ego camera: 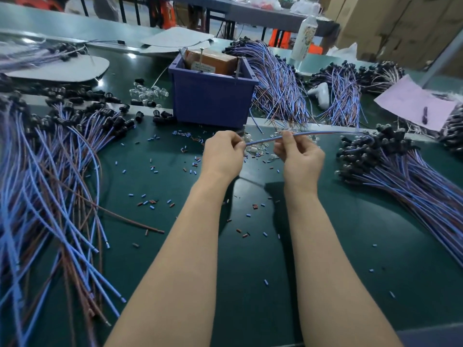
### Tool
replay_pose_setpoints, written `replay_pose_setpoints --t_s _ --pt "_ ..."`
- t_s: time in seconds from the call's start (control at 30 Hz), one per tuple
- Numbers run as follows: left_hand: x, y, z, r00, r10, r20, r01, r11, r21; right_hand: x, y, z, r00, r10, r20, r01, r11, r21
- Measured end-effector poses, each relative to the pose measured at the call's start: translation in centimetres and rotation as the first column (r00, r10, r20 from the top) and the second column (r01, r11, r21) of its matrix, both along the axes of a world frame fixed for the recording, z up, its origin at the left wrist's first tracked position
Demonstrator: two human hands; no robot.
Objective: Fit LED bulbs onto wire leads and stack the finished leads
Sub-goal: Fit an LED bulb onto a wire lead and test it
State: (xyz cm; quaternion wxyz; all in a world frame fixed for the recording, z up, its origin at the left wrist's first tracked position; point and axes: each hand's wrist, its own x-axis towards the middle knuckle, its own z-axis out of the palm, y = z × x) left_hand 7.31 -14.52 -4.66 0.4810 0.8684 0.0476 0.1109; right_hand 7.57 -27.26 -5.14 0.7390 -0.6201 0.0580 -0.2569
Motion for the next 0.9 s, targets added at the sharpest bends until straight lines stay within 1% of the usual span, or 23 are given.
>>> replay_pose_setpoints --t_s 0.07,0.13,0.2,0.33,0.37,0.4,0.43,0.5,0.53,0.57,0.63,0.7,0.73,0.8,0.9 --pt "0.2 1.2 -0.4 0.994 0.09 -0.059 -0.09 0.996 0.002 0.0 -1.5 0.4 0.996 -0.087 0.016 0.083 0.981 0.173" --pt "0.3 2.1 -0.6 0.981 0.182 -0.071 -0.184 0.983 -0.022 0.1 -2.9 0.9 0.99 -0.138 0.03 0.12 0.935 0.333" --pt "0.1 1.8 -0.3 0.974 0.226 -0.027 -0.227 0.974 -0.017 0.1 -2.9 0.9 0.992 -0.123 0.021 0.106 0.921 0.376" --pt "-0.4 -0.2 0.1 0.988 0.138 0.062 -0.142 0.987 0.069 -0.1 -0.8 0.8 1.0 -0.024 -0.007 0.025 0.925 0.378" --pt "-0.4 -0.5 0.2 0.989 0.12 0.081 -0.125 0.99 0.069 -0.1 -0.4 0.9 1.0 0.006 -0.011 -0.001 0.919 0.394" --pt "-0.4 -0.7 0.3 0.992 0.081 0.096 -0.084 0.996 0.034 -0.1 -0.1 1.0 0.999 0.042 -0.015 -0.032 0.908 0.417" --pt "-0.4 -1.0 0.4 0.995 0.015 0.099 -0.011 0.999 -0.038 -0.2 0.3 1.0 0.996 0.086 -0.015 -0.071 0.893 0.444" --pt "-0.7 -1.9 0.7 0.988 -0.133 0.076 0.147 0.964 -0.222 -0.5 1.3 0.9 0.982 0.188 -0.006 -0.163 0.867 0.471" --pt "-0.9 -2.3 0.8 0.983 -0.169 0.077 0.184 0.937 -0.298 -0.6 1.9 0.8 0.972 0.236 -0.012 -0.204 0.863 0.463" --pt "-1.0 -2.6 0.9 0.982 -0.168 0.088 0.189 0.909 -0.372 -0.8 2.5 0.8 0.961 0.275 -0.027 -0.235 0.864 0.446" --pt "-0.9 -2.6 0.8 0.99 -0.095 0.103 0.135 0.845 -0.518 -1.1 3.3 0.7 0.942 0.324 -0.09 -0.266 0.882 0.39" --pt "-0.7 -2.4 0.6 0.998 -0.017 0.058 0.051 0.753 -0.656 -1.3 3.7 0.7 0.92 0.352 -0.174 -0.299 0.915 0.271" --pt "-0.6 -2.2 0.5 1.0 0.005 0.023 0.013 0.687 -0.727 -1.4 3.8 0.8 0.905 0.37 -0.209 -0.33 0.922 0.203" --pt "-0.4 -1.8 0.5 0.997 0.058 -0.05 -0.073 0.533 -0.843 -1.7 4.0 1.0 0.867 0.422 -0.264 -0.411 0.906 0.098" --pt "0.1 -0.6 0.5 0.968 0.221 -0.118 -0.188 0.329 -0.925 -2.3 4.3 1.2 0.815 0.485 -0.319 -0.537 0.838 -0.099"
